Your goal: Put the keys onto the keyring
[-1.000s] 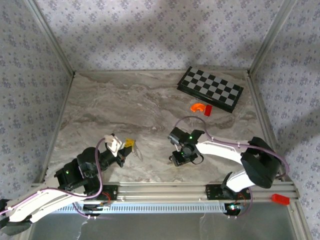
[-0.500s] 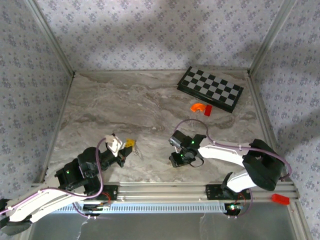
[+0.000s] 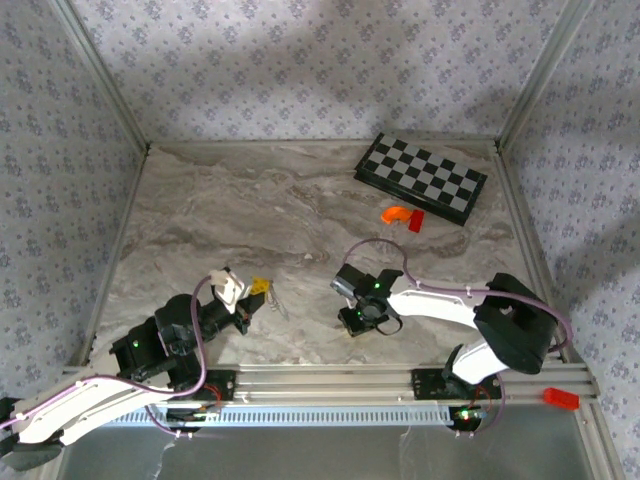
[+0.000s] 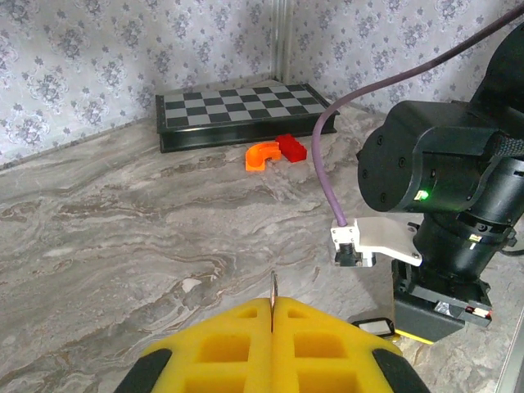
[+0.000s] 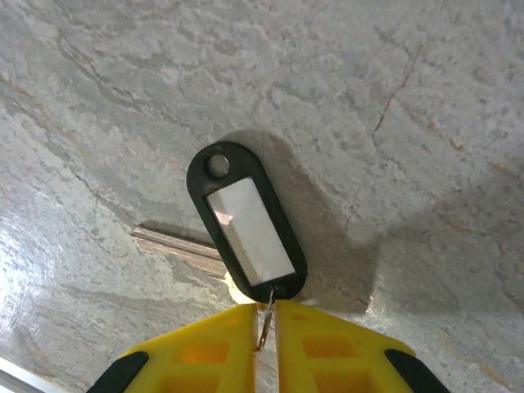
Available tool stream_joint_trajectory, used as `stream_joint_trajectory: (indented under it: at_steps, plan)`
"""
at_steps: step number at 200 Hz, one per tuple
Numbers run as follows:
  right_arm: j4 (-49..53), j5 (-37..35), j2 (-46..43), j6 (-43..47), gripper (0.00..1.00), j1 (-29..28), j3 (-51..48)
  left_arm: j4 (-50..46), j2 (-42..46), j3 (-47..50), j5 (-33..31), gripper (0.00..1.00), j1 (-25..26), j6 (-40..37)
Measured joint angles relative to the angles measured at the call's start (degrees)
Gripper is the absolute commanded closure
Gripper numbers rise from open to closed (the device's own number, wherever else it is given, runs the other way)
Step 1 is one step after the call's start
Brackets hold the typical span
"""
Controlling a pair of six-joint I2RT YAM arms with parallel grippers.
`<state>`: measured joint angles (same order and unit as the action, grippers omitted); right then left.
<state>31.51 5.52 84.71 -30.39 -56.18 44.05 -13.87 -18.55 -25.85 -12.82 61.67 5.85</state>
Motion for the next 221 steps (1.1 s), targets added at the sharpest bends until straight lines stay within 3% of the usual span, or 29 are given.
stream_joint_trajectory:
  at_steps: [87,154,221]
  plan:
    - [4.15,-2.14,0.00,1.75,0.98,-0.39,2.34,0.17,-1.14,0.00,0.87,1.00,0.00,0.00]
    - [12.72,-0.09,2.21,5.60,1.00,-1.09,5.81,0.28,-1.11,0.00,1.70,1.00,0.00,0.00]
    - [19.78,4.42,10.36,9.99,1.00,-1.86,10.75,0.42,-0.61,0.04,1.75,1.00,0.00,-0.02]
